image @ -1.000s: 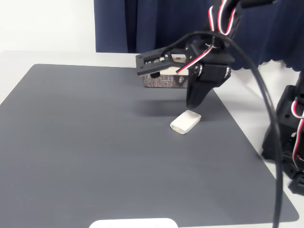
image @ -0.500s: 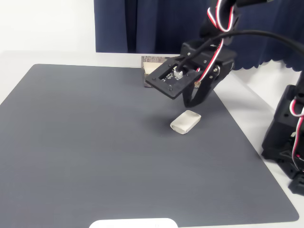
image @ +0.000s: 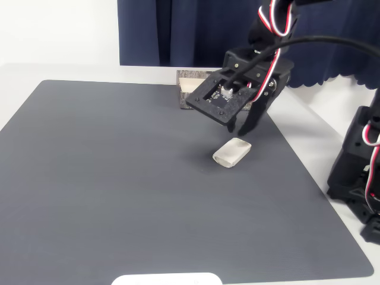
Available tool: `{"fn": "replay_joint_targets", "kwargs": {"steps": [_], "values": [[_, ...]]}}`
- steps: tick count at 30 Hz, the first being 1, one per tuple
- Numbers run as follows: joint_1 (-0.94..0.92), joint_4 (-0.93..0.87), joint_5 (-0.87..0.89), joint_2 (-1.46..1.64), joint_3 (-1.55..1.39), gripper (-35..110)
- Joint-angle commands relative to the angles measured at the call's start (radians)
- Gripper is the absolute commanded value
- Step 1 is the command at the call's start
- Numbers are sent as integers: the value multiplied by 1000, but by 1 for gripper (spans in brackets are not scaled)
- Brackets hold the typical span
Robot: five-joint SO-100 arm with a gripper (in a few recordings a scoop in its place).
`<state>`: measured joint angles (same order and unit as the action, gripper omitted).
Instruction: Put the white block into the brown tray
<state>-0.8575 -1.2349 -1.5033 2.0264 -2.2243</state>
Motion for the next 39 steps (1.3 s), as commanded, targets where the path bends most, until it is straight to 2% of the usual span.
{"fn": "replay_joint_targets", "kwargs": {"steps": [1, 5, 28, 39], "values": [[0, 6, 0, -3, 38, 30], [-2, 12, -6, -12, 49, 35], [9, 12, -26, -225, 213, 39], [32, 15, -46, -218, 184, 44]]}}
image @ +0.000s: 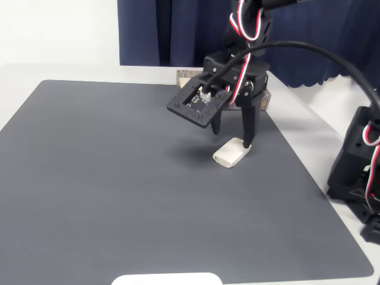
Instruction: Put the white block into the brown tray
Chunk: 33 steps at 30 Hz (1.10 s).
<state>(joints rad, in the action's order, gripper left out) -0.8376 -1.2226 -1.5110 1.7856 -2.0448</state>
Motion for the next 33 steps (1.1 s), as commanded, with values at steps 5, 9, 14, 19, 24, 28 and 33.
{"fn": "replay_joint_targets", "kwargs": {"steps": [5, 9, 14, 19, 24, 28, 33], "values": [[12, 52, -54, 83, -74, 49], [14, 92, -55, 109, -123, 50], [14, 104, -78, 104, -129, 50], [17, 140, -86, 98, -146, 50], [25, 153, -115, 97, -156, 50], [44, 181, -115, 95, -187, 50], [44, 199, -114, 98, -213, 50]]}}
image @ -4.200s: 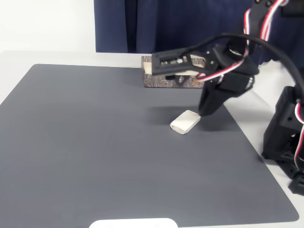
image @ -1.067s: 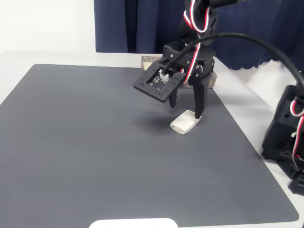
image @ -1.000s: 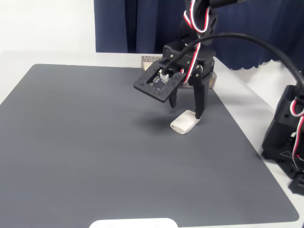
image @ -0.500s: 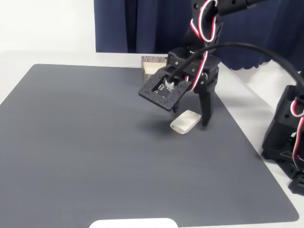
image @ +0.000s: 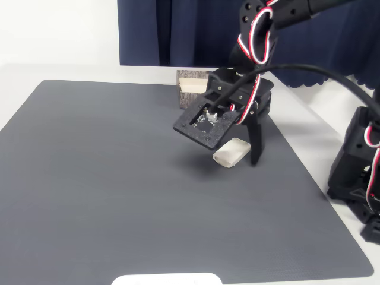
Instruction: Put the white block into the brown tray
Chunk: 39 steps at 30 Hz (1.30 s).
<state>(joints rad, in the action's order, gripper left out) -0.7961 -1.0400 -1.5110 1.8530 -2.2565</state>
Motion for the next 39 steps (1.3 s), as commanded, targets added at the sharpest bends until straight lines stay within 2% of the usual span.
{"fn": "replay_joint_targets", "kwargs": {"steps": [1, 6, 12, 26, 33, 39], "values": [[2, 17, -114, 31, -5, 50], [-2, 17, -106, 34, -8, 46], [0, 11, -86, 40, -17, 35], [-6, 5, -89, 40, -21, 27], [6, 5, -89, 63, -51, 8], [9, 5, -91, 72, -58, 4]]}}
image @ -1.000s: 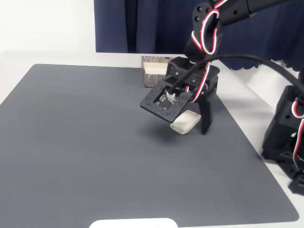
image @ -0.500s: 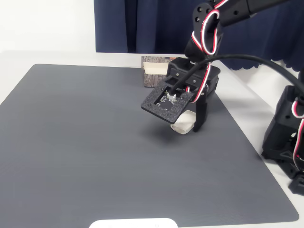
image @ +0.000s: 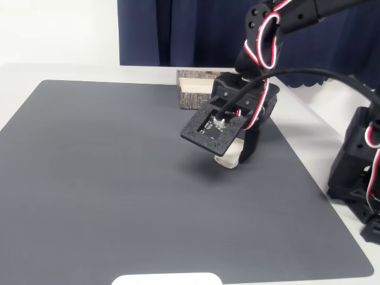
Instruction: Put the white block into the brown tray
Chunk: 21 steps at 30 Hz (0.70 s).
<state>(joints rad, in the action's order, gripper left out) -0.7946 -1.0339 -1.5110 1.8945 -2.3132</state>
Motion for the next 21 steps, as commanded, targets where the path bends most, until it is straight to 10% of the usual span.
{"fn": "replay_joint_targets", "kwargs": {"steps": [1, 21], "values": [[8, -2, -91, 32, -3, 4], [-69, -80, 84, 110, 179, 0]]}}
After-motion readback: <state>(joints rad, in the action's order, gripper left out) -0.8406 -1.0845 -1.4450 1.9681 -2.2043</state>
